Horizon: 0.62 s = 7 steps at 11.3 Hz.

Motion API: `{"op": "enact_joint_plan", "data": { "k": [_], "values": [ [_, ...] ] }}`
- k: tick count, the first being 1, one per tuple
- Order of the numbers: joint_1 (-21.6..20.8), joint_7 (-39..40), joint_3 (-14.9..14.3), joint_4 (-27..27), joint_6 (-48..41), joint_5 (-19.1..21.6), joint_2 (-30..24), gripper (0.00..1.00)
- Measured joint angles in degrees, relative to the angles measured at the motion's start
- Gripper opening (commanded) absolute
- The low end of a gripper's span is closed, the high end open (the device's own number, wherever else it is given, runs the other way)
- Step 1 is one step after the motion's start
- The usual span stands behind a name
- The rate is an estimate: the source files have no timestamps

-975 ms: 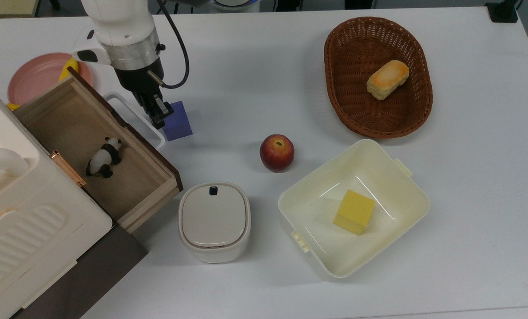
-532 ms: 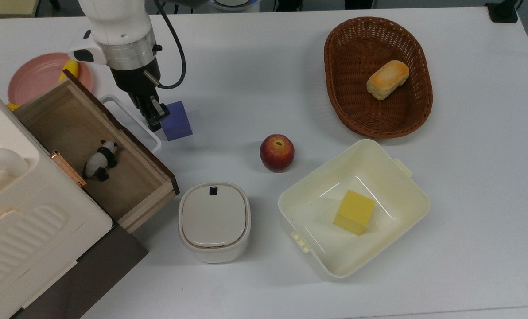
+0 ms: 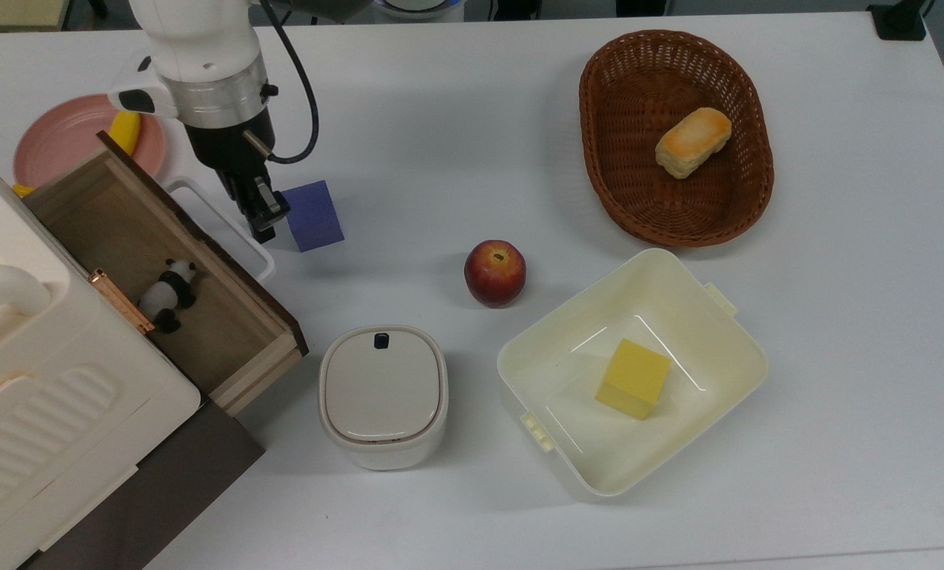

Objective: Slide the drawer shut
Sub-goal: 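Push the drawer front inward into the wooden cabinet with the gripper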

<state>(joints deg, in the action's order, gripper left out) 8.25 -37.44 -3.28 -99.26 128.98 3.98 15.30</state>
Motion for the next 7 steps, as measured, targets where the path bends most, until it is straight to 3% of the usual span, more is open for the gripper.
{"op": "enact_joint_plan", "data": {
  "k": [7],
  "values": [
    [3.8,2.2,-0.51,6.74,1.98,-0.01,6.1,0.0]
  ]
}}
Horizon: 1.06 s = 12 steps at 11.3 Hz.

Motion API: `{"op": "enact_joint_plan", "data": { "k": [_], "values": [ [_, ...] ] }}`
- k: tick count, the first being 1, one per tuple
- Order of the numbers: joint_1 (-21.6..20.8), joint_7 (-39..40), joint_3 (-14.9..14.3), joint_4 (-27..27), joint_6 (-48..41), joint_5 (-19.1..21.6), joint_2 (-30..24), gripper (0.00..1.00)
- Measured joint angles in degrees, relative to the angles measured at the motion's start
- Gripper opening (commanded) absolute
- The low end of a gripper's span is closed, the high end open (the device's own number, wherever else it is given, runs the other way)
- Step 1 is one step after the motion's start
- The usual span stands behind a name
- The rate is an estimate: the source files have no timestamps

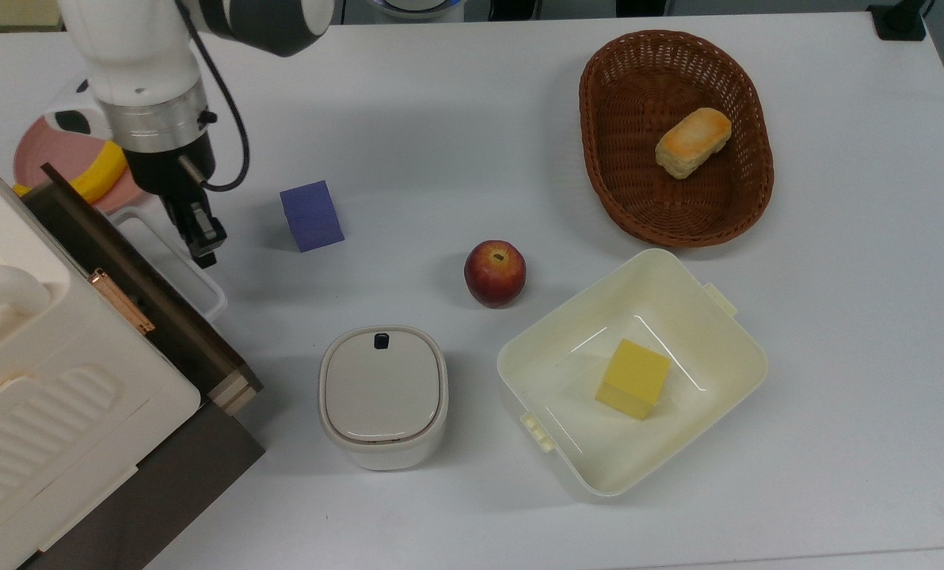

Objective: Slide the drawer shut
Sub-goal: 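Push the drawer front inward into the wooden cabinet with the gripper, then press the drawer front flush with the cabinet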

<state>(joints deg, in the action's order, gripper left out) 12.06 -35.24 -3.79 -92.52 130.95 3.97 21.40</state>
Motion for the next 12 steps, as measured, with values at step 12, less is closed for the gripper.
{"op": "enact_joint_plan", "data": {
  "k": [12],
  "values": [
    [2.27,0.07,-0.04,1.87,4.16,0.31,1.31,0.0]
  ]
}}
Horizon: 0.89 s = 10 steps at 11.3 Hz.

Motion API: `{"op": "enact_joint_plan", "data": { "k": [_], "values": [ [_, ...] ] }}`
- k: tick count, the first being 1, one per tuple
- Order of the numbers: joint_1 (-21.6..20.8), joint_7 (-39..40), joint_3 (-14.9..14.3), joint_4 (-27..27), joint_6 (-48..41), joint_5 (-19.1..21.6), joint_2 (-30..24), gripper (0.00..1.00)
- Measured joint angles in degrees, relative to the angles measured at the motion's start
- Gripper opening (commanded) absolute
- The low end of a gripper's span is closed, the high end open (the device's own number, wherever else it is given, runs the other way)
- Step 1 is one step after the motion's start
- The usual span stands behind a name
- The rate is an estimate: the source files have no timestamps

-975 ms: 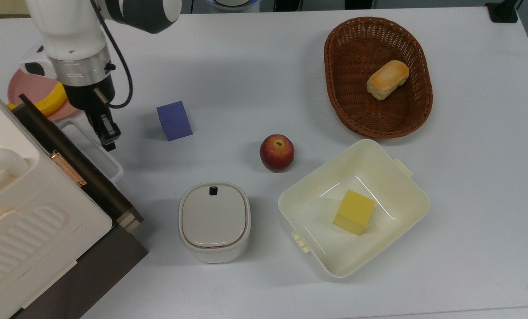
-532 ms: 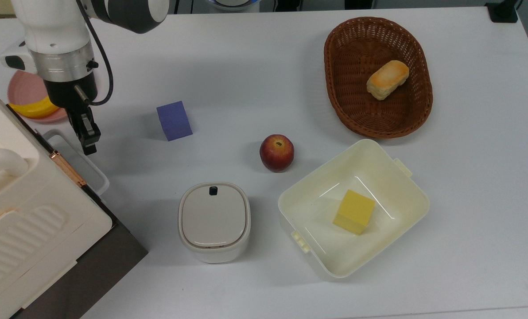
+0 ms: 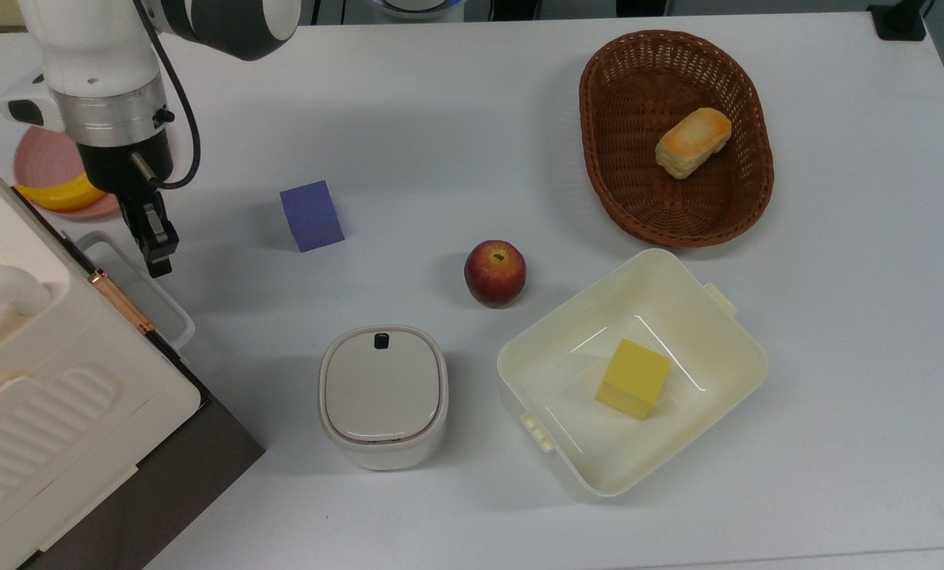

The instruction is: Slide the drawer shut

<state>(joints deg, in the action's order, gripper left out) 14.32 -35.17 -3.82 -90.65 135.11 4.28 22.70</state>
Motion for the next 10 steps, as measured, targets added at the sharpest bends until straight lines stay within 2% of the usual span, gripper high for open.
{"op": "enact_joint_plan", "data": {
  "k": [6,7,10],
  "values": [
    [0.06,0.28,0.01,0.01,0.39,0.01,0.21,0.0],
    [-0.12,2.5,0.14,0.01,0.39,-0.04,0.33,0.0],
    [-4.44,9.28,0.94,-0.7,0.39,-0.04,1.33,0.0]
  ]
}}
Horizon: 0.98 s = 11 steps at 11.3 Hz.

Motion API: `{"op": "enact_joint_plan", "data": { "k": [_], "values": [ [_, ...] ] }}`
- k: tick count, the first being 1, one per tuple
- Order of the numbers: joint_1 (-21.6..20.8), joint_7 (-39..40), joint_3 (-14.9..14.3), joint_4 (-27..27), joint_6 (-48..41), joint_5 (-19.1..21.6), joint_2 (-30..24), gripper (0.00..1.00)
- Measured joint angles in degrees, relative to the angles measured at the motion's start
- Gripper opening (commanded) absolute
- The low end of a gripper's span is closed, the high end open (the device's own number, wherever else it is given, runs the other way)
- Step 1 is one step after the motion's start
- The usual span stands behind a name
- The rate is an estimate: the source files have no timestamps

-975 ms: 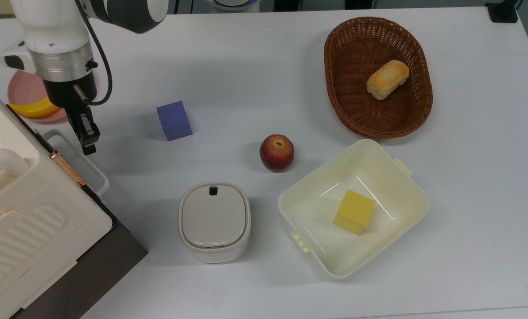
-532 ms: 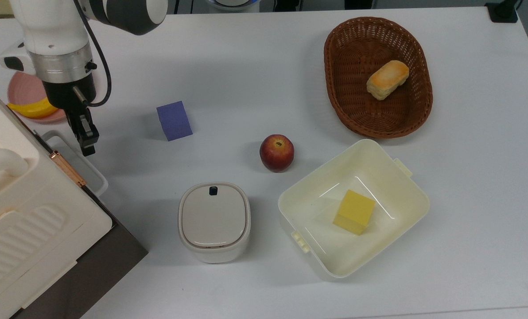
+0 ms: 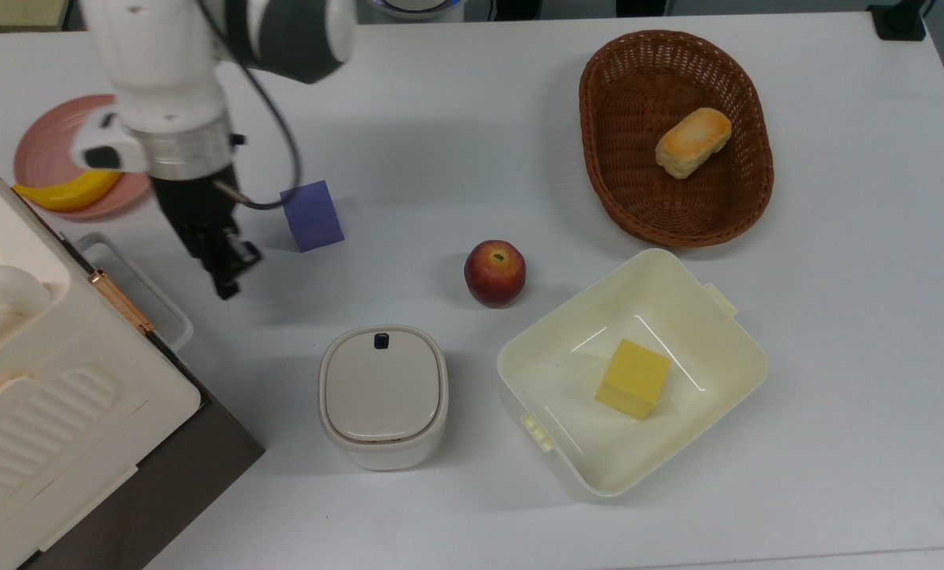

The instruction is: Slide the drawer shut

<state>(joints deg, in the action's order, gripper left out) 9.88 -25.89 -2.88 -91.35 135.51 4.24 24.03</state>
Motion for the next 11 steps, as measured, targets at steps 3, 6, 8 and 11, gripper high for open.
{"op": "enact_joint_plan", "data": {
  "k": [3,6,8,11],
  "values": [
    [-4.45,2.98,2.24,0.05,-2.08,0.0,-0.72,0.0],
    [-5.13,8.45,5.58,0.75,-12.65,0.0,-6.82,0.09],
    [-5.15,14.24,6.43,0.81,-22.92,0.0,-12.91,0.85],
    [-4.58,22.56,6.33,0.79,-35.19,0.0,-19.59,1.0]
  ]
}}
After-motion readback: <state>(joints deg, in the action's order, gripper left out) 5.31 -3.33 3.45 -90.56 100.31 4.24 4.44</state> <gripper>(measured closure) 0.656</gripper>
